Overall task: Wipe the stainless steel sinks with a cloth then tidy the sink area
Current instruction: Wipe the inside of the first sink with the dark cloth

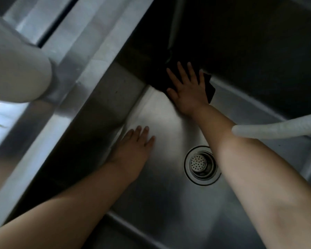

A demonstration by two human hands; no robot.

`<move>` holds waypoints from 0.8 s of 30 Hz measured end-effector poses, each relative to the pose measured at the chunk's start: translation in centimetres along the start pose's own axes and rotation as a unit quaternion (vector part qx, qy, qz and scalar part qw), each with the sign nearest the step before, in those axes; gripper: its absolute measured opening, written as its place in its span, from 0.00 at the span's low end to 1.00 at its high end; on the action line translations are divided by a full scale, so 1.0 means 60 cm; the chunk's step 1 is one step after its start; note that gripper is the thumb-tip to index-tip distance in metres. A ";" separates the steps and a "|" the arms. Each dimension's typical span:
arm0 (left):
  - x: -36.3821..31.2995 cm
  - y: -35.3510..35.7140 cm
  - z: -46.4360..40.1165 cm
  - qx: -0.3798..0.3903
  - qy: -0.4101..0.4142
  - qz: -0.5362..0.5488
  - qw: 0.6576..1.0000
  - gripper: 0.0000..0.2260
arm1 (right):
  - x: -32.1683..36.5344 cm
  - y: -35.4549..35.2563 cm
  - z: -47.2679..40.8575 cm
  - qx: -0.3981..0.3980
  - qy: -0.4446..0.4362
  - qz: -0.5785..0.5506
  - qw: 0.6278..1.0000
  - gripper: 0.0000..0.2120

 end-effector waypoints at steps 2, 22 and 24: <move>0.000 0.014 -0.003 -0.005 -0.005 -0.016 1.000 0.35 | -0.018 -0.003 0.004 -0.011 0.009 0.004 1.000 0.27; 0.002 0.003 0.010 0.003 -0.011 -0.013 1.000 0.33 | 0.055 0.036 0.162 0.019 -0.015 0.011 1.000 0.28; -0.001 0.006 0.010 0.000 -0.013 -0.021 1.000 0.33 | -0.002 0.030 0.143 0.018 0.030 0.015 0.999 0.29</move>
Point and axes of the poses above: each hand's wrist, its own z-axis away from the middle knuckle, its own y-axis out of the palm, x = y × z, the point moved 7 cm from there along -z, towards the middle knuckle, and after that the axes turned 10 degrees about -y, right-handed, at the moved point
